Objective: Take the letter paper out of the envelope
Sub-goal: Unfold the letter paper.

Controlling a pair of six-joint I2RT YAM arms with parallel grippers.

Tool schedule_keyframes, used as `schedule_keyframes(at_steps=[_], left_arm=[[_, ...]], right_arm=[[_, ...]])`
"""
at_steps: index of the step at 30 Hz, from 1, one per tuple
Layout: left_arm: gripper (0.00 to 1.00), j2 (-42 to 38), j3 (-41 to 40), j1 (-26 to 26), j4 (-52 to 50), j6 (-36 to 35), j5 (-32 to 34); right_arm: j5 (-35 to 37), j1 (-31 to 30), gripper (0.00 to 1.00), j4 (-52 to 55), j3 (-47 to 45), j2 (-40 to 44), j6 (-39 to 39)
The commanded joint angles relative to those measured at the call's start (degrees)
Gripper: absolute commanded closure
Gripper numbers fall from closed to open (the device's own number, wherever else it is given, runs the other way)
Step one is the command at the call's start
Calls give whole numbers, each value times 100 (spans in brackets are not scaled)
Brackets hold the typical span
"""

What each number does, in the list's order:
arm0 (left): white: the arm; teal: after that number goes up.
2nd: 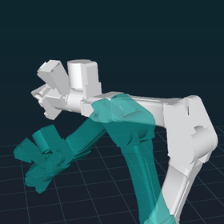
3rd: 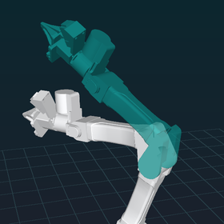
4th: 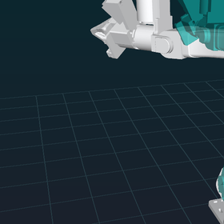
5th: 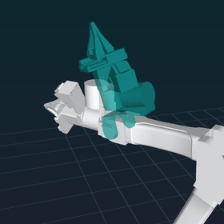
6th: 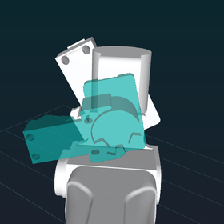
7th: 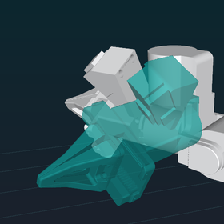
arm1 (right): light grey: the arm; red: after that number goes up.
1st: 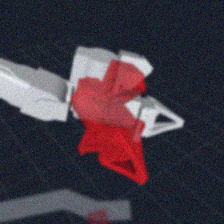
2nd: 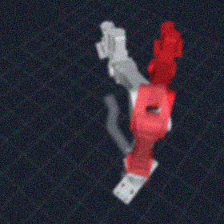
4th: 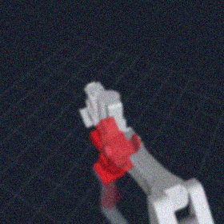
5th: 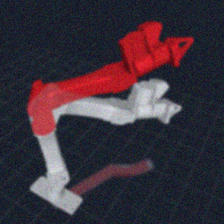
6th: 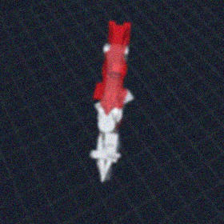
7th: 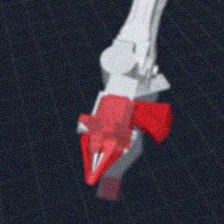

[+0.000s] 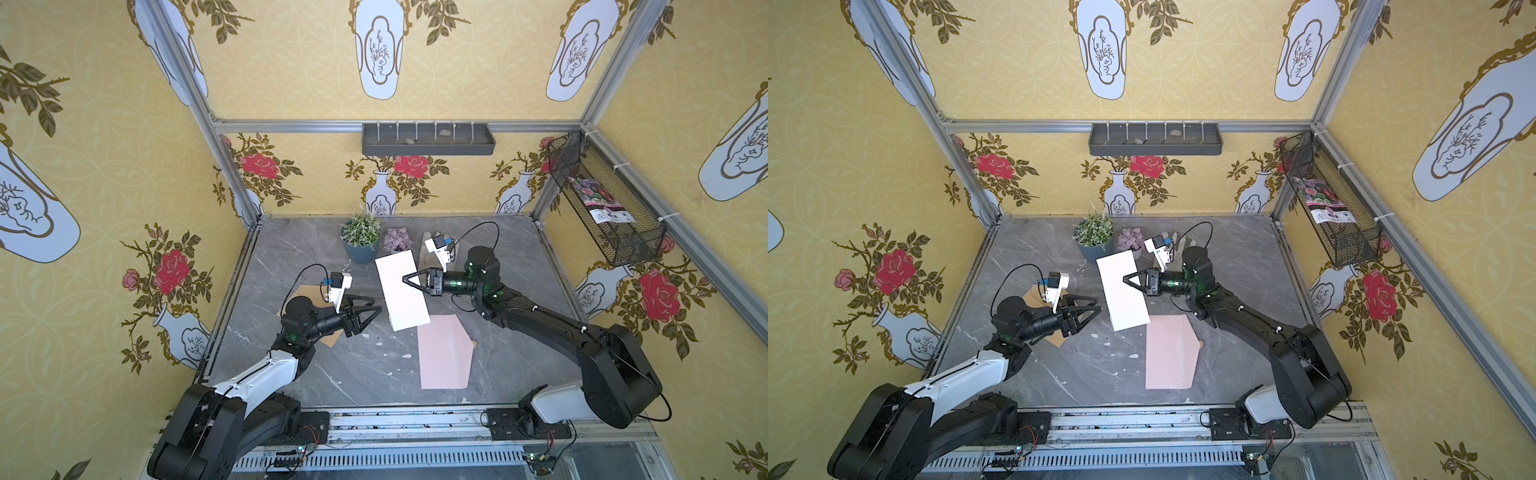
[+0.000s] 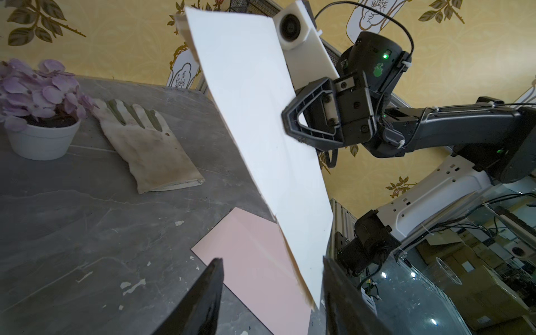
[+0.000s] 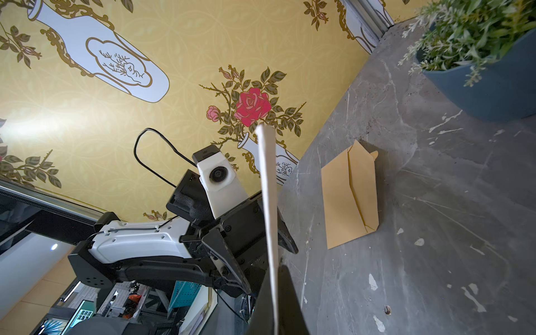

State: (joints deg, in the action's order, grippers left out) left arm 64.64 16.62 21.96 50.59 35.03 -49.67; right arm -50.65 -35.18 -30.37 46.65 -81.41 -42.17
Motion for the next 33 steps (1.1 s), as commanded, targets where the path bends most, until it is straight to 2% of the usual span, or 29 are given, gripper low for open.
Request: schedule_keyframes(at_steps=[1, 8, 33], left_arm=[[45, 145, 97, 120, 223, -91, -240], [48, 488, 255, 388, 240, -110, -342], [49, 533, 248, 388, 244, -118, -265]], right_arm=[[-47, -4, 100, -408, 38, 27, -87], [-43, -10, 100, -526, 35, 200, -215], [-96, -42, 100, -540, -110, 516, -300]])
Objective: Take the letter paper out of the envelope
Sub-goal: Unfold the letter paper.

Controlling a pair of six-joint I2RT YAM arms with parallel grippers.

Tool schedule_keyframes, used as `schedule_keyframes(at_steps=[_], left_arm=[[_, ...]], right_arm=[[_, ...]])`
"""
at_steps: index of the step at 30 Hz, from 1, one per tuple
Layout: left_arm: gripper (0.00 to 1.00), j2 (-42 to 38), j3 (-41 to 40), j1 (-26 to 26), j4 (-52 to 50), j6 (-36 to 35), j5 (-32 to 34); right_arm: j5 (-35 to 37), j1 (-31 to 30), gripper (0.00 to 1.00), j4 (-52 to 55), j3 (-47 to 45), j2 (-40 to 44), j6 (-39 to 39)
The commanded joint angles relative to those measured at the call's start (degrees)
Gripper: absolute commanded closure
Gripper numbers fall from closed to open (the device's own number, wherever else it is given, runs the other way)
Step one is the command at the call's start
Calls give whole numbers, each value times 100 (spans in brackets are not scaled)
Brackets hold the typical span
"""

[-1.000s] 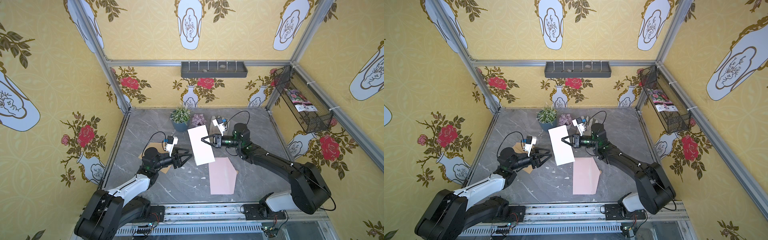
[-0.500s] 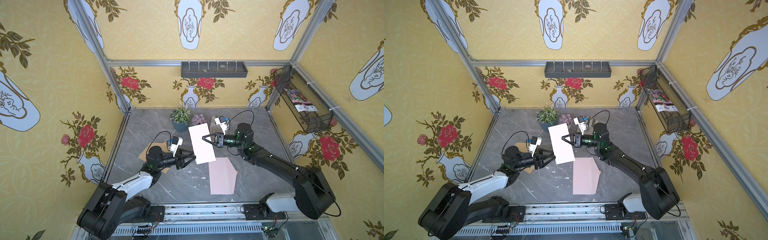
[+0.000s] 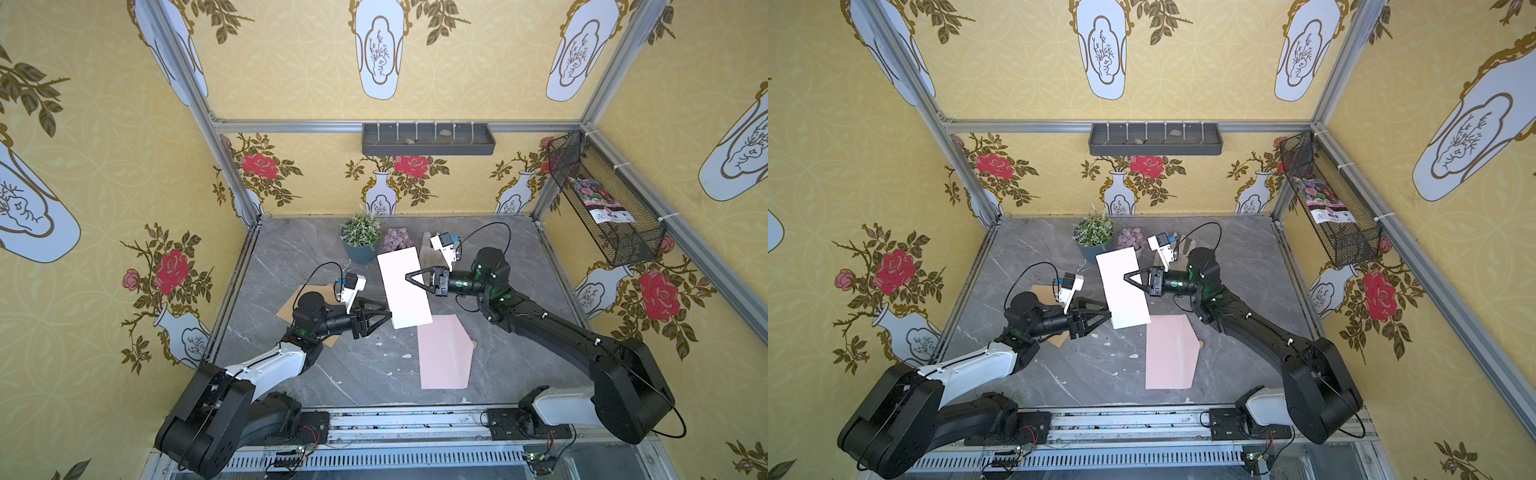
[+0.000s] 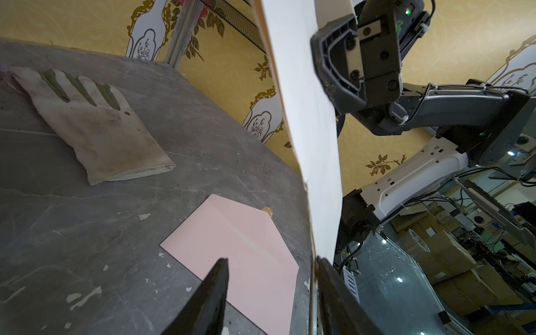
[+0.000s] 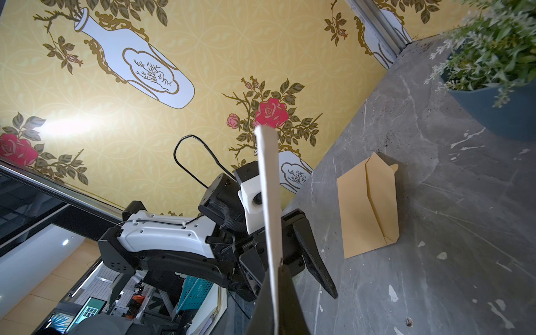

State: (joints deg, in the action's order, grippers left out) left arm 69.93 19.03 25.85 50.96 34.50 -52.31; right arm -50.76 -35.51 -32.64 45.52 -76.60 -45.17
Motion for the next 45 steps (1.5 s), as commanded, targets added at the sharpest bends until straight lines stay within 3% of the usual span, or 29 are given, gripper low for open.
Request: schedule_keyframes(at_steps=[1, 45], left_arm=[[49, 3, 7, -1, 201, -63, 10], [49, 56, 17, -1, 195, -59, 4]], right_arm=[[-92, -5, 100, -317, -12, 46, 0], [-96, -62, 100, -585, -91, -158, -114]])
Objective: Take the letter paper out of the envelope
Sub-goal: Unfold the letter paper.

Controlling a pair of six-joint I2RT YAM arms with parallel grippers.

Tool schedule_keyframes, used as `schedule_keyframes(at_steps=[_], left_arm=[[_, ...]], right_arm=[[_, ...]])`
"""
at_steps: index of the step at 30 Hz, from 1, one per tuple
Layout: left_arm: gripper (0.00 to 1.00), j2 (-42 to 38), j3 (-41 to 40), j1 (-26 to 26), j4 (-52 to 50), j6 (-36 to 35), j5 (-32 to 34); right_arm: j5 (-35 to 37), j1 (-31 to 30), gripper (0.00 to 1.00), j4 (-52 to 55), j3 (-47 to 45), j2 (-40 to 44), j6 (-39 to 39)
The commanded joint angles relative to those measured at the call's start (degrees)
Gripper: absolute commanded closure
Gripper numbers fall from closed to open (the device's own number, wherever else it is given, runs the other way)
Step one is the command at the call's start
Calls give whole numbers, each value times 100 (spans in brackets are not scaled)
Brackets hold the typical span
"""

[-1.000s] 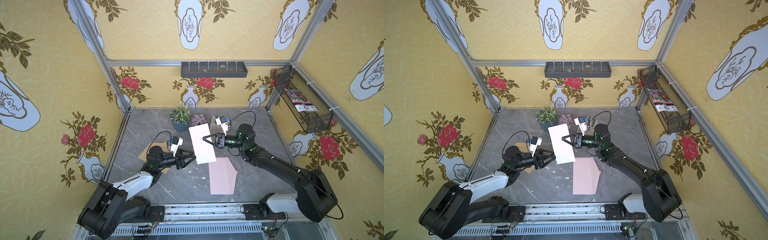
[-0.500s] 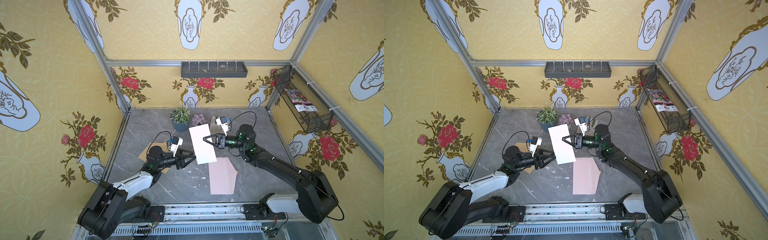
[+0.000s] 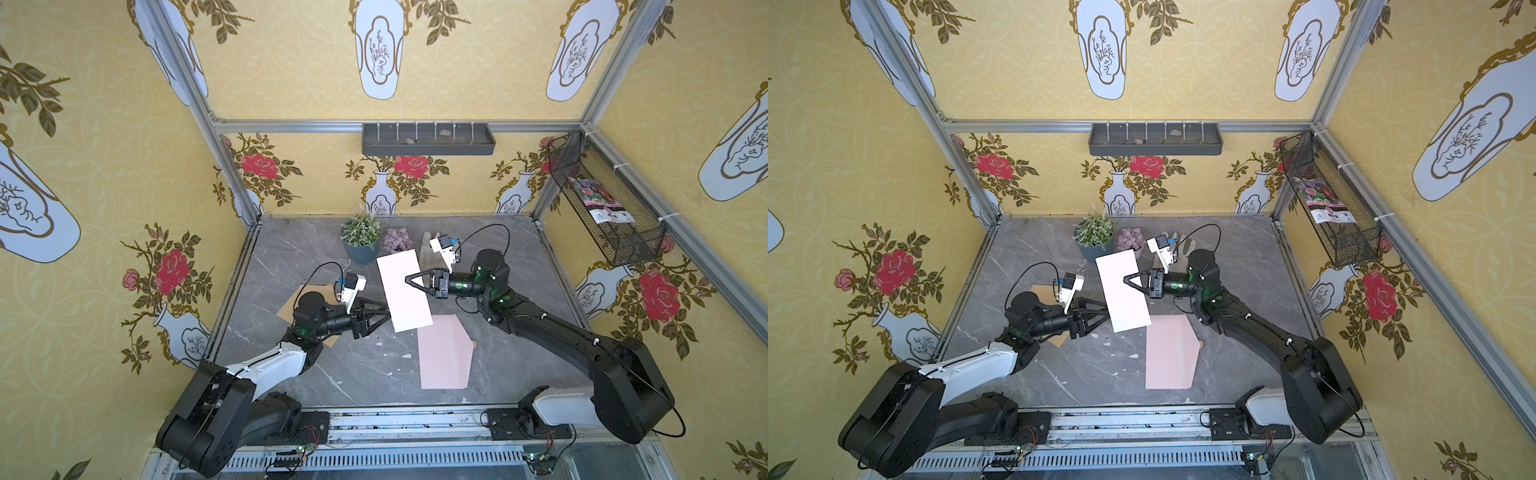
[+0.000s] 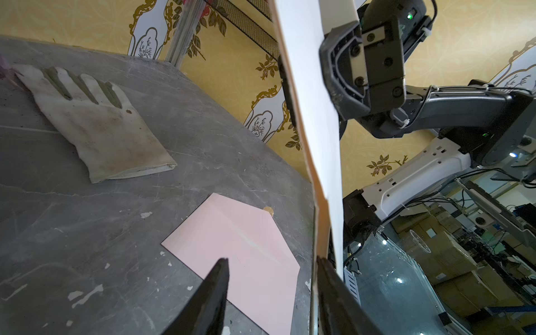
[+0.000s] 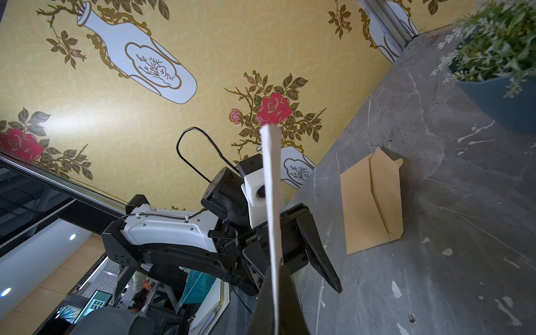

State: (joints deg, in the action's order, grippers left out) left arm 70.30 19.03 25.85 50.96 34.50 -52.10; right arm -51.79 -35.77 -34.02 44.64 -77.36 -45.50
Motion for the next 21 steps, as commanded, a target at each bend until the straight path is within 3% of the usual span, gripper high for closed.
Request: schedule_keyframes(at_steps=[1, 14, 21], left_arm=[[49, 19, 18, -1, 195, -66, -19], [49, 5, 21, -1, 152, -64, 66], [53, -22, 37, -1, 45, -84, 112]], right_arm=[[4, -63, 100, -504, -8, -132, -108], [72, -513, 100, -826, 247, -713, -188], [318, -680, 100, -310, 169, -868, 93]])
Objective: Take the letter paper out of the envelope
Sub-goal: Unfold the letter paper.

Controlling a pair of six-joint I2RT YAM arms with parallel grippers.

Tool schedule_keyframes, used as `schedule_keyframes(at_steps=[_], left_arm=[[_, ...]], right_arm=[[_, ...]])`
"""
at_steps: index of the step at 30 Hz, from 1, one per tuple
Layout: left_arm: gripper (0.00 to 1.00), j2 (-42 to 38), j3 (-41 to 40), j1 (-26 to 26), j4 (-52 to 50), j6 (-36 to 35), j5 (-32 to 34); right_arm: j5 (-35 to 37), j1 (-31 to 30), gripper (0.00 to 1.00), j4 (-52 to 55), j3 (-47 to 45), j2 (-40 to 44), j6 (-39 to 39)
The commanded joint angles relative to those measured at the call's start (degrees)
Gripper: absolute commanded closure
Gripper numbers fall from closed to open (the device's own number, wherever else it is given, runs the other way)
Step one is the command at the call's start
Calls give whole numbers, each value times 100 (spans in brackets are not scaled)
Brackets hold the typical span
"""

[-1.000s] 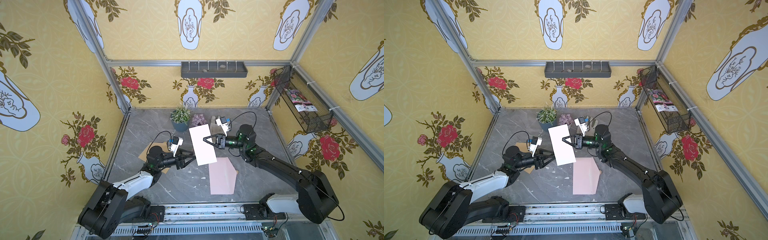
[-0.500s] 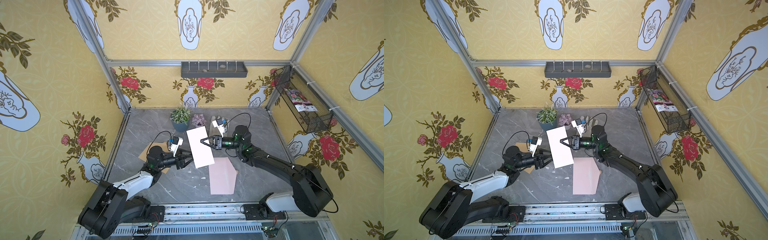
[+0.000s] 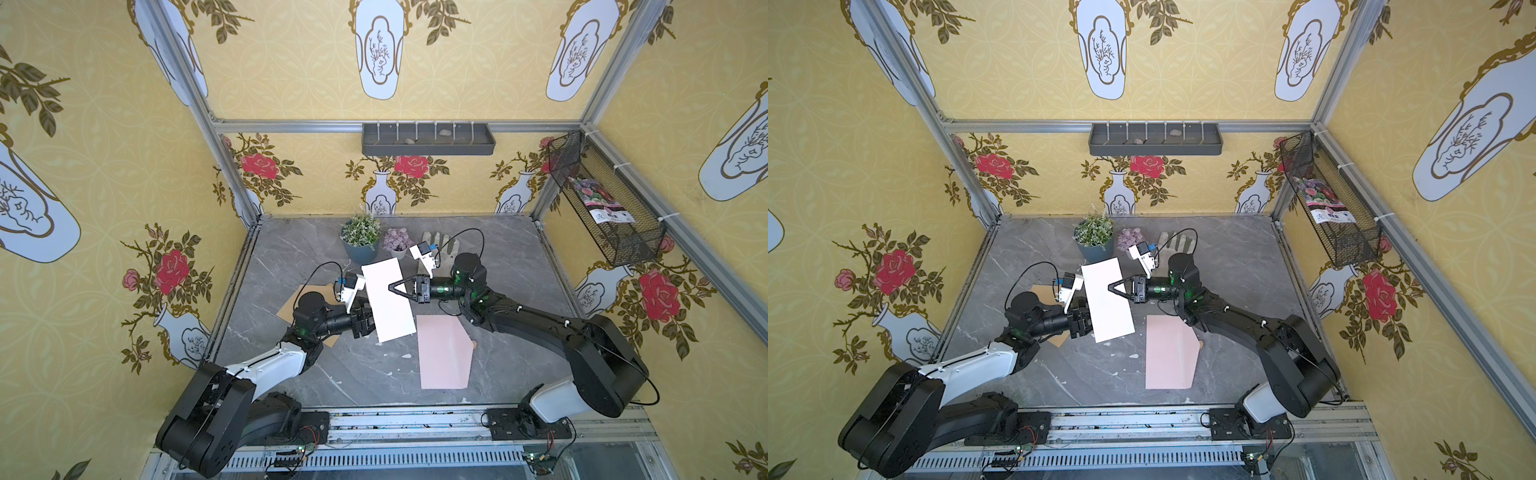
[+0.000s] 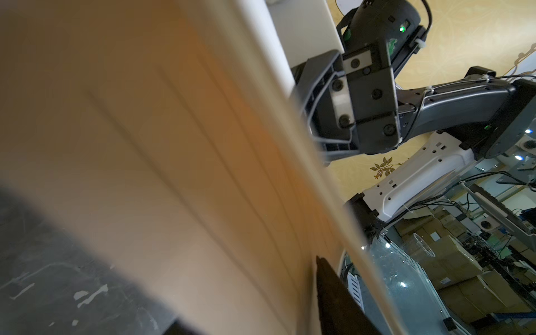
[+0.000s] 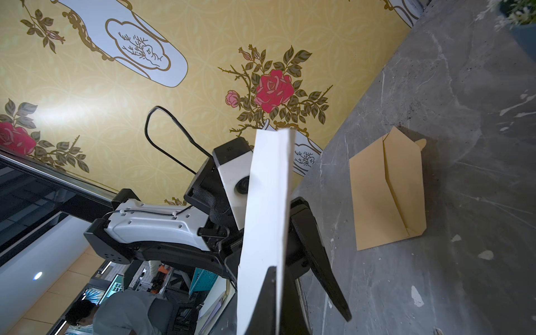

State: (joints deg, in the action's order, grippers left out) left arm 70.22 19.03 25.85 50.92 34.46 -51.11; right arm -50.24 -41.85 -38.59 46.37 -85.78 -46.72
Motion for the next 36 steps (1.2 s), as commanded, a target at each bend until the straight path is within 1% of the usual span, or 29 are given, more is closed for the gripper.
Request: schedule_keyframes(at_steps=[1, 3, 5, 7, 10, 11, 12, 14, 16, 17, 20, 22, 24, 26, 28, 30, 36], left_arm=[[55, -10, 39, -1, 17, -84, 17], [61, -9, 57, -5, -20, -96, 23], [75, 16, 77, -1, -75, -103, 21], [100, 64, 139, -1, -186, -112, 20], [100, 146, 227, -1, -393, -149, 69], [100, 167, 245, -1, -462, -156, 123], [100, 172, 271, -1, -598, -194, 208], [100, 133, 331, -1, -983, -314, 434], [100, 61, 405, -1, -1568, -461, 869], [100, 15, 461, -1, -1884, -545, 1136], [100, -70, 657, -1, -2762, -765, 1822], [100, -78, 749, -1, -3098, -787, 2211], [100, -9, 898, -1, -3473, -812, 2492], [100, 106, 1001, -1, -3599, -852, 2448], [100, 200, 1009, -1, -3509, -809, 2311], [100, 264, 1007, -1, -3418, -765, 2216], [100, 326, 957, -1, -3044, -609, 1838]], right_arm=[[240, -99, 100, 328, 18, -27, 318], [322, -122, 100, 545, 24, -13, 430], [367, -122, 99, 631, 4, 32, 470], [455, -116, 93, 792, 13, 119, 559], [848, -115, 90, 1325, 54, 301, 810], [1054, -113, 84, 1644, 100, 375, 953], [1312, -122, 73, 2032, 173, 461, 1127], [1962, -170, 59, 2757, 265, 682, 1375], [2610, -258, 52, 3312, 327, 924, 1548], [2850, -312, 50, 3471, 346, 1009, 1591], [3857, -664, 43, 4039, 502, 1190, 1737], [4641, -1156, 36, 4418, 796, 983, 1792], [5248, -1666, 28, 4720, 1207, 517, 1847], [5737, -2043, 23, 5111, 1707, -15, 1918], [6159, -2238, 21, 5486, 2139, -445, 1882], [6243, -2273, 20, 5562, 2326, -676, 1873], [6333, -2241, 19, 5516, 2415, -898, 1842]])
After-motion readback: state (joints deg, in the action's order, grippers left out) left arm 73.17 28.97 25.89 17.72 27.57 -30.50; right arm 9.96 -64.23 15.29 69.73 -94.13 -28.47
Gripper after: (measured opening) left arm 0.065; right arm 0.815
